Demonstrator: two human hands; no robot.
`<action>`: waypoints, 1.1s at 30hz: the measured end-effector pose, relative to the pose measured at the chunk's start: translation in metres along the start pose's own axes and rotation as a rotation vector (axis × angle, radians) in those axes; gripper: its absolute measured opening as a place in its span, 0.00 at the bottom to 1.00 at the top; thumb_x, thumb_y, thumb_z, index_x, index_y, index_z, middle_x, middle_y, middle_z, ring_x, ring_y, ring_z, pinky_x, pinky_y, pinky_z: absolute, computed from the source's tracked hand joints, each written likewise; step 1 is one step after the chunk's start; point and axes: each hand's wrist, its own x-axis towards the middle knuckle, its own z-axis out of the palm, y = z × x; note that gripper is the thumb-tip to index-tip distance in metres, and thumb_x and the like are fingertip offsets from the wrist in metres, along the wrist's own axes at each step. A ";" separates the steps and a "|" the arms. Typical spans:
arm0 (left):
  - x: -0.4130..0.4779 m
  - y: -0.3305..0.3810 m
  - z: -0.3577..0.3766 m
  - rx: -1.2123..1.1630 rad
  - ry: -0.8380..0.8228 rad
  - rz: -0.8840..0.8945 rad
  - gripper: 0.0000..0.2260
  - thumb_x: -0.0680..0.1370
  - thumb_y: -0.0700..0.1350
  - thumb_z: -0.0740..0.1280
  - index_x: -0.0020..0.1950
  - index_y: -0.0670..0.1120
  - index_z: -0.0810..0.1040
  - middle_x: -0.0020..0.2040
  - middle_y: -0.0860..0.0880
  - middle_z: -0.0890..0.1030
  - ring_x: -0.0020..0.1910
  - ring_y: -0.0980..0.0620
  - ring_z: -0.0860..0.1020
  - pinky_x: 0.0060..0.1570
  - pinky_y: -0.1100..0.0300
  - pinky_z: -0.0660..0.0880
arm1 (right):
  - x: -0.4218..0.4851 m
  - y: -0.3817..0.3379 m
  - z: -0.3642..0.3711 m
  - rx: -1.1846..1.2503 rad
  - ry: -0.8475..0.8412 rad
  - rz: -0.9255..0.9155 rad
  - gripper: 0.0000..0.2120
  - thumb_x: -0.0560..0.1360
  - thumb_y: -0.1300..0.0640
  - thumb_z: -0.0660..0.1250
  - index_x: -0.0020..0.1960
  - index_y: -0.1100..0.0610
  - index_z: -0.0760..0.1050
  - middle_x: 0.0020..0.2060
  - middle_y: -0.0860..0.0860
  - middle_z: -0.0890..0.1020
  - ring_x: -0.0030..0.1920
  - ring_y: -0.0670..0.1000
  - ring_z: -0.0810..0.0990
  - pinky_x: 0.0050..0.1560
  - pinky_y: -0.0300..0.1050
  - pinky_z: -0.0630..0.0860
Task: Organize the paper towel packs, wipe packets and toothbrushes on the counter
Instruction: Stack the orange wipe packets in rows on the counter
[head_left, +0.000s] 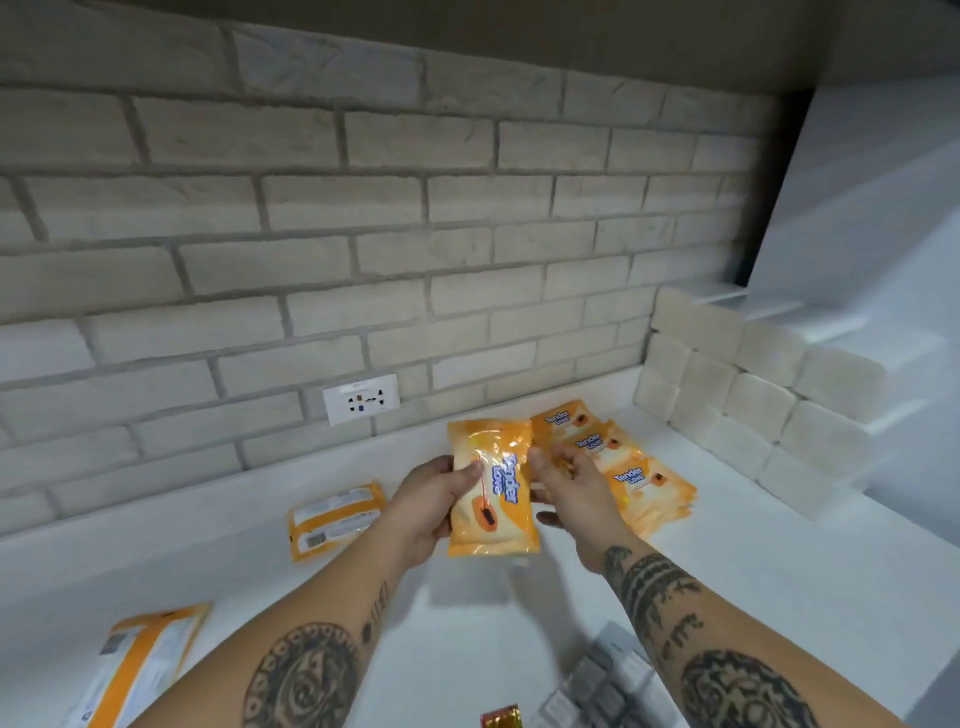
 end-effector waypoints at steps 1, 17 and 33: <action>0.009 -0.001 0.008 -0.068 0.034 0.014 0.12 0.82 0.44 0.69 0.63 0.40 0.78 0.53 0.41 0.87 0.50 0.41 0.86 0.51 0.45 0.82 | 0.001 0.007 -0.005 -0.013 -0.040 0.028 0.20 0.77 0.43 0.71 0.65 0.49 0.72 0.54 0.48 0.86 0.49 0.50 0.86 0.48 0.51 0.82; 0.131 -0.045 0.131 -0.225 0.478 -0.024 0.09 0.79 0.40 0.72 0.57 0.42 0.78 0.51 0.42 0.85 0.41 0.47 0.84 0.32 0.58 0.81 | 0.156 0.052 -0.141 -0.252 0.095 0.016 0.09 0.75 0.44 0.66 0.44 0.48 0.73 0.51 0.53 0.85 0.38 0.47 0.77 0.43 0.43 0.74; 0.239 -0.026 0.172 0.287 0.571 0.105 0.19 0.76 0.42 0.71 0.62 0.61 0.79 0.56 0.51 0.84 0.50 0.49 0.84 0.51 0.49 0.84 | 0.287 0.019 -0.157 -0.538 -0.062 -0.191 0.26 0.76 0.51 0.73 0.72 0.47 0.72 0.69 0.46 0.72 0.66 0.49 0.75 0.55 0.36 0.73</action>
